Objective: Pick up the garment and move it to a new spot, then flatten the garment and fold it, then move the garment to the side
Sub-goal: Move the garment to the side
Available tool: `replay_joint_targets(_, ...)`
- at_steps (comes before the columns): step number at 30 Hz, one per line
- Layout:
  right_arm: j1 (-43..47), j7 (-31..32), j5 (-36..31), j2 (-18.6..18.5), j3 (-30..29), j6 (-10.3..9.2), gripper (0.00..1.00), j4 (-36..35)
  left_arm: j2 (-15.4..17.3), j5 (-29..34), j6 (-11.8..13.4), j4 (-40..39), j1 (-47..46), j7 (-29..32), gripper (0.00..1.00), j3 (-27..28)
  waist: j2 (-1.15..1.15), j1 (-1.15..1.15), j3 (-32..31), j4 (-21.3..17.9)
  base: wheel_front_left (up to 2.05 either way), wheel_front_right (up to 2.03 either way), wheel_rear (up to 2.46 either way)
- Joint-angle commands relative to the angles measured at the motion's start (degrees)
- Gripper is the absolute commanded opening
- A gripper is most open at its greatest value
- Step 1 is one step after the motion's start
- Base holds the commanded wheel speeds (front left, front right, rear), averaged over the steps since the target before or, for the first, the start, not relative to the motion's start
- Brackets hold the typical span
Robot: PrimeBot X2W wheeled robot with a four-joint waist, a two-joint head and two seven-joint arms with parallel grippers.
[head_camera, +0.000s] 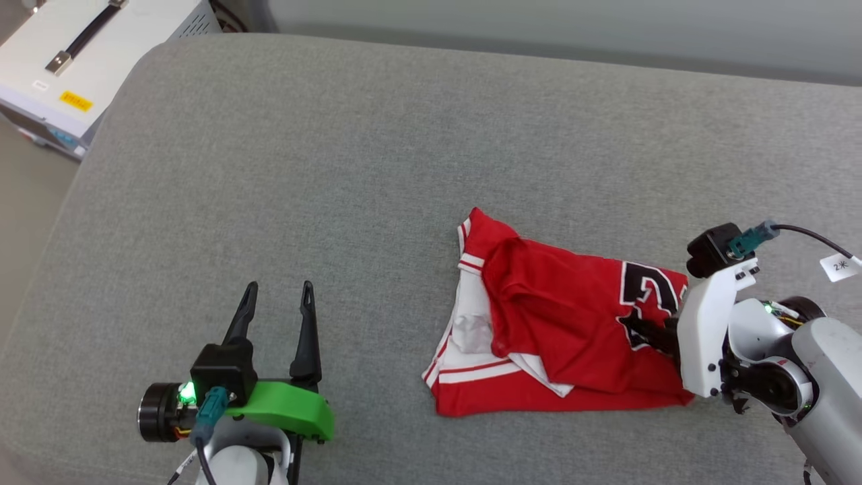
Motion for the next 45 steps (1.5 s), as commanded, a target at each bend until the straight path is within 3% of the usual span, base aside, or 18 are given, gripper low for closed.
replay_joint_targets(1,-1.38,-1.38,0.41,-0.39,0.73,-0.03,0.00,-1.09,-0.15,0.07,-0.21,0.10,0.46,-0.34,1.00,0.55,0.00,0.00,-1.90,-1.99,0.00,0.00,0.00)
replay_joint_targets(2,-1.84,-2.06,0.48,-0.84,1.21,-0.03,0.00,-1.84,-0.09,0.04,-0.23,0.06,0.91,-0.34,1.00,0.92,0.00,0.00,-2.40,-2.78,0.00,0.00,0.00)
replay_joint_targets(3,-4.56,-4.00,-1.06,-5.54,4.62,-0.03,0.00,-6.60,-0.04,0.44,-0.18,-0.37,2.49,-0.34,1.00,1.91,0.00,0.00,-3.83,-7.48,0.00,0.00,0.00)
replay_joint_targets(12,-7.70,-4.15,-2.18,-12.94,5.44,-0.03,0.00,-10.99,0.16,0.53,0.07,-3.23,2.29,-0.34,1.00,4.72,0.00,0.00,-1.15,-16.14,0.00,0.00,0.00)
replay_joint_targets(18,-9.30,-4.52,-3.19,-16.78,2.54,-0.03,0.00,-8.76,0.77,1.24,-0.20,-5.79,0.67,-0.34,1.00,5.86,0.00,0.00,3.16,-18.81,0.00,0.00,0.00)
replay_joint_targets(26,-13.40,-4.20,-7.21,-23.76,-0.99,-0.03,0.00,-1.03,2.12,2.60,-1.10,-8.56,-3.13,-0.34,1.00,5.94,0.00,0.00,10.58,-18.58,0.00,0.00,0.00)
replay_joint_targets(37,-22.08,-5.96,-12.96,-24.81,-7.84,-0.03,0.00,16.19,3.30,3.05,-0.53,-11.85,-6.79,-0.34,1.00,7.66,0.00,0.00,18.45,-17.52,0.00,0.00,0.00)
replay_joint_targets(45,-25.33,-8.68,-18.08,-21.61,-13.77,-0.03,0.00,25.63,3.07,3.38,-0.37,-12.27,-8.02,-0.34,1.00,7.09,0.00,0.00,19.70,-15.79,0.00,0.00,0.00)
